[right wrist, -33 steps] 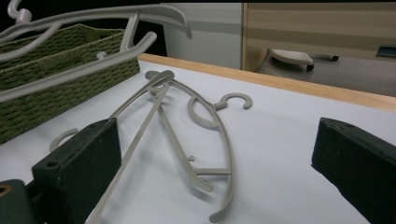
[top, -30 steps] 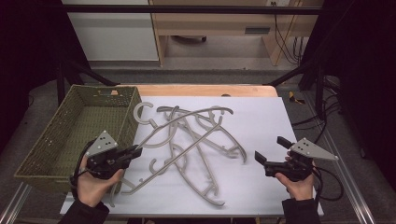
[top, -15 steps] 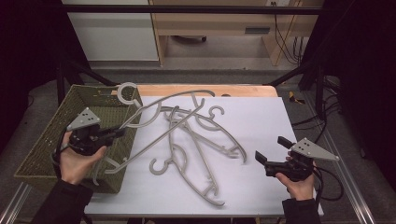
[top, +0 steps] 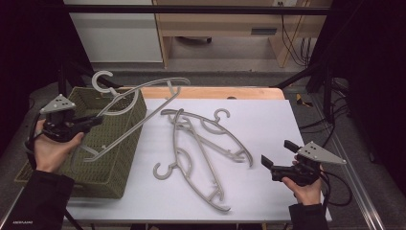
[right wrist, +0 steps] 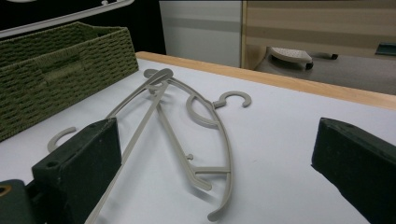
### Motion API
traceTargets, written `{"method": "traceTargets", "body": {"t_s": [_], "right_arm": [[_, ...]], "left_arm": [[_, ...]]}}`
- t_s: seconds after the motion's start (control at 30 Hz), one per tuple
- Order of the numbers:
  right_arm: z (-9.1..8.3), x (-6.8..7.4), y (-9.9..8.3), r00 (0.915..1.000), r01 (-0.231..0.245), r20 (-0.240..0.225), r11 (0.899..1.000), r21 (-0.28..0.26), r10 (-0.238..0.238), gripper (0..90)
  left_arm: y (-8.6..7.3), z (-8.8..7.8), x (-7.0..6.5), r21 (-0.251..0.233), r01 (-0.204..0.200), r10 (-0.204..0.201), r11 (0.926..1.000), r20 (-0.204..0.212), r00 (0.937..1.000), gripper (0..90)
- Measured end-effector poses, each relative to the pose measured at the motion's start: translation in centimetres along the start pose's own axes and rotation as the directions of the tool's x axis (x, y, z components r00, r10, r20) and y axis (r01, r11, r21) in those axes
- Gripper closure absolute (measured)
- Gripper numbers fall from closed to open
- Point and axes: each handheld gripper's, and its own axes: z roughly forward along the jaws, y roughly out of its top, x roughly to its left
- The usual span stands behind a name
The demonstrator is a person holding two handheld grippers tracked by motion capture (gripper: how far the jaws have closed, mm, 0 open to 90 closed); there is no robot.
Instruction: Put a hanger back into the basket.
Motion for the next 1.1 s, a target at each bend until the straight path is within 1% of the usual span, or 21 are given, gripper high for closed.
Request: {"method": "traceTargets", "body": {"t_s": [0.17, 0.2, 0.23, 0.27, 0.3, 0.33, 0.37, 0.43, 0.47, 0.5, 0.53, 0.57, 0.63, 0.67, 0.7, 0.8, 0.9, 0.93, 0.97, 1.07, 1.1], "right_arm": [[0.0, 0.0, 0.0, 1.0000, 0.001, 0.000, 1.000, 0.000, -0.001, 1.6], [0.0, 0.0, 0.0, 1.0000, 0.001, 0.000, 1.000, 0.000, -0.001, 1.6], [0.0, 0.0, 0.0, 1.0000, 0.001, -0.001, 1.000, 0.001, -0.001, 1.6], [0.0, 0.0, 0.0, 1.0000, 0.001, -0.001, 1.000, 0.001, -0.001, 1.6], [0.1, 0.0, 0.0, 1.0000, 0.001, 0.000, 1.000, 0.003, -0.001, 1.5], [0.1, 0.0, 0.0, 1.0000, 0.002, 0.000, 1.000, 0.004, -0.002, 1.6], [0.1, 0.0, 0.0, 1.0000, 0.001, -0.001, 1.000, 0.006, -0.001, 1.5], [0.2, 0.0, 0.0, 1.0000, 0.003, 0.000, 1.000, 0.006, -0.003, 1.5], [0.2, 0.0, 0.0, 1.0000, 0.003, 0.000, 1.000, 0.006, -0.003, 1.5], [0.2, 0.0, -0.1, 1.0000, 0.001, 0.002, 1.000, 0.006, -0.001, 1.6], [0.2, 0.0, -0.1, 1.0000, 0.001, 0.002, 1.000, 0.006, -0.001, 1.6], [0.2, -0.1, -0.1, 1.0000, -0.001, 0.001, 1.000, 0.008, 0.001, 1.5], [0.2, -0.1, -0.1, 1.0000, 0.000, 0.001, 1.000, 0.009, 0.000, 1.5], [0.2, -0.1, -0.1, 1.0000, 0.000, 0.001, 1.000, 0.009, 0.000, 1.5], [0.2, -0.1, -0.1, 1.0000, -0.001, 0.001, 1.000, 0.010, 0.001, 1.6], [0.3, -0.1, -0.1, 1.0000, 0.003, 0.000, 1.000, 0.010, -0.003, 1.6], [0.3, -0.1, -0.1, 1.0000, 0.000, 0.001, 1.000, 0.012, 0.000, 1.6], [0.3, -0.1, -0.1, 1.0000, 0.000, 0.000, 1.000, 0.012, 0.000, 1.5], [0.3, -0.1, -0.1, 1.0000, 0.001, 0.001, 1.000, 0.010, -0.001, 1.5], [0.2, -0.1, -0.1, 1.0000, 0.002, 0.001, 1.000, 0.007, -0.002, 1.1], [0.2, -0.1, -0.1, 1.0000, 0.003, 0.003, 1.000, 0.005, -0.003, 1.1]], "left_arm": [[-0.8, -0.8, 2.0, 0.013, 0.020, -0.019, 0.9997, -0.031, 0.9993, 81.5], [-0.8, -0.8, 2.0, 0.013, 0.020, -0.019, 0.9997, -0.031, 0.9993, 81.5], [-1.3, -0.9, 2.7, 0.022, 0.024, -0.023, 0.9995, -0.045, 0.9987, 81.5], [-1.3, -0.9, 2.7, 0.022, 0.024, -0.023, 0.9995, -0.045, 0.9987, 81.5], [-1.7, -1.0, 3.4, 0.034, 0.024, -0.022, 0.9991, -0.062, 0.9979, 81.5], [-1.7, -1.0, 3.4, 0.034, 0.024, -0.022, 0.9991, -0.062, 0.9979, 81.5], [-2.3, -1.0, 4.1, 0.045, 0.029, -0.025, 0.9986, -0.077, 0.9967, 81.5], [-2.6, -1.0, 4.6, 0.052, 0.032, -0.027, 0.9981, -0.089, 0.9956, 81.5], [-2.6, -1.0, 4.6, 0.052, 0.032, -0.027, 0.9981, -0.089, 0.9956, 81.5], [-3.0, -1.1, 5.1, 0.056, 0.036, -0.031, 0.9978, -0.101, 0.9945, 81.5], [-3.0, -1.1, 5.1, 0.056, 0.036, -0.031, 0.9978, -0.101, 0.9945, 81.5], [-3.3, -1.3, 5.6, 0.054, 0.041, -0.035, 0.9977, -0.111, 0.9932, 81.5], [-3.6, -1.5, 6.0, 0.047, 0.048, -0.043, 0.9977, -0.121, 0.9918, 81.5], [-3.6, -1.5, 6.0, 0.047, 0.048, -0.043, 0.9977, -0.121, 0.9918, 81.5], [-3.8, -1.7, 6.5, 0.038, 0.053, -0.048, 0.9979, -0.128, 0.9907, 81.5], [-4.1, -1.9, 6.9, 0.037, 0.055, -0.050, 0.9978, -0.138, 0.9892, 81.5], [-4.6, -2.2, 7.8, 0.051, 0.067, -0.058, 0.9965, -0.151, 0.9867, 81.5], [-4.6, -2.2, 7.8, 0.051, 0.067, -0.058, 0.9965, -0.151, 0.9867, 81.5], [-4.8, -2.3, 8.1, 0.050, 0.073, -0.065, 0.9961, -0.157, 0.9855, 81.5], [-5.1, -2.5, 8.6, 0.047, 0.082, -0.074, 0.9955, -0.163, 0.9838, 81.5], [-5.2, -2.5, 8.7, 0.050, 0.079, -0.069, 0.9956, -0.165, 0.9839, 81.5]]}}
